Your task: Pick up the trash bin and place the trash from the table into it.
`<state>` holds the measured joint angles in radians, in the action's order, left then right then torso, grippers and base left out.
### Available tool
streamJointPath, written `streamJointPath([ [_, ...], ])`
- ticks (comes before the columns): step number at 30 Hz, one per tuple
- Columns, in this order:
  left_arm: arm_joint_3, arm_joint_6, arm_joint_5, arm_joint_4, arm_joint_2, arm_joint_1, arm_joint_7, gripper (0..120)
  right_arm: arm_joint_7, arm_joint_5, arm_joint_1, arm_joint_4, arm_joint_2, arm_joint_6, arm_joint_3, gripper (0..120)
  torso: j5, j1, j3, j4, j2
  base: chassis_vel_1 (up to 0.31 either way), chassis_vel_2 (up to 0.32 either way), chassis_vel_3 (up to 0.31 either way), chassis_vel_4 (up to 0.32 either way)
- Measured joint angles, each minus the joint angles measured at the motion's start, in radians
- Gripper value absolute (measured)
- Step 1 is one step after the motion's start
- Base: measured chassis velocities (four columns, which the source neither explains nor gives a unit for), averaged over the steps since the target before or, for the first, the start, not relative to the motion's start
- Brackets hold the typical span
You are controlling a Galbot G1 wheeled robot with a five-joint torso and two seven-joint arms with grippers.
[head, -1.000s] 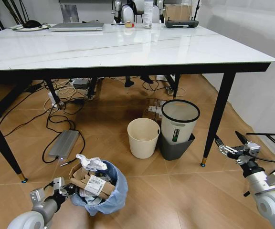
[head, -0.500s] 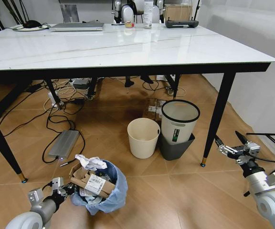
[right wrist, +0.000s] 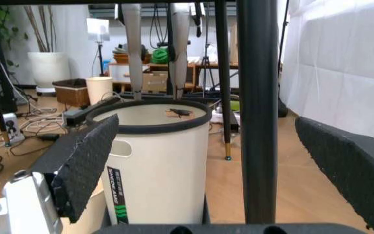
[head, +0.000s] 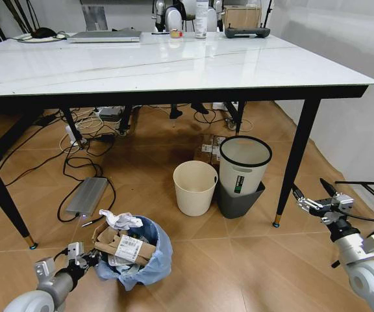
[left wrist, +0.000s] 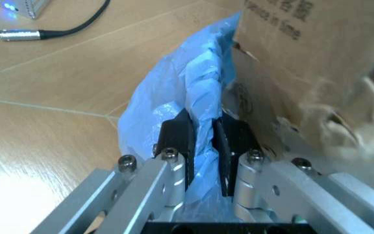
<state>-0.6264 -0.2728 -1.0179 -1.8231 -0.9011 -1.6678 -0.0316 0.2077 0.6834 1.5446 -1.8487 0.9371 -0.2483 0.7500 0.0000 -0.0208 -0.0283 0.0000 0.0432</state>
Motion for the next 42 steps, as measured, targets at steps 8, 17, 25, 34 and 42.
streamJointPath([
  [8,-0.001,0.000,0.001,-0.001,0.002,0.003,0.000,14,0.000,0.000,0.000,0.000,0.000,0.000,0.000,100,0.0000,0.000,0.000,0.0000,0.000,0.000,0.000,0.000,0.000],
  [17,0.002,0.000,0.002,-0.001,0.005,0.008,0.000,26,0.000,0.000,0.000,0.000,0.000,0.000,0.000,100,0.0000,0.000,0.000,0.0000,0.000,0.000,0.000,0.000,0.000],
  [25,0.002,-0.001,-0.002,-0.006,0.009,0.008,0.002,30,0.000,0.000,0.000,0.000,0.000,0.000,0.000,100,0.0000,0.000,0.000,0.0000,0.000,0.000,0.000,0.000,0.000],
  [34,0.002,-0.001,-0.004,-0.007,0.011,0.011,0.003,32,0.000,0.000,0.000,0.000,0.000,0.000,0.000,100,0.0000,0.000,0.000,0.0000,0.000,0.000,0.000,0.000,0.000],
  [42,0.005,-0.002,-0.008,-0.021,0.015,0.013,0.005,33,0.000,0.000,0.000,0.000,0.000,0.000,0.000,100,0.0000,0.000,0.000,0.0000,0.000,0.000,0.000,0.000,0.000],
])
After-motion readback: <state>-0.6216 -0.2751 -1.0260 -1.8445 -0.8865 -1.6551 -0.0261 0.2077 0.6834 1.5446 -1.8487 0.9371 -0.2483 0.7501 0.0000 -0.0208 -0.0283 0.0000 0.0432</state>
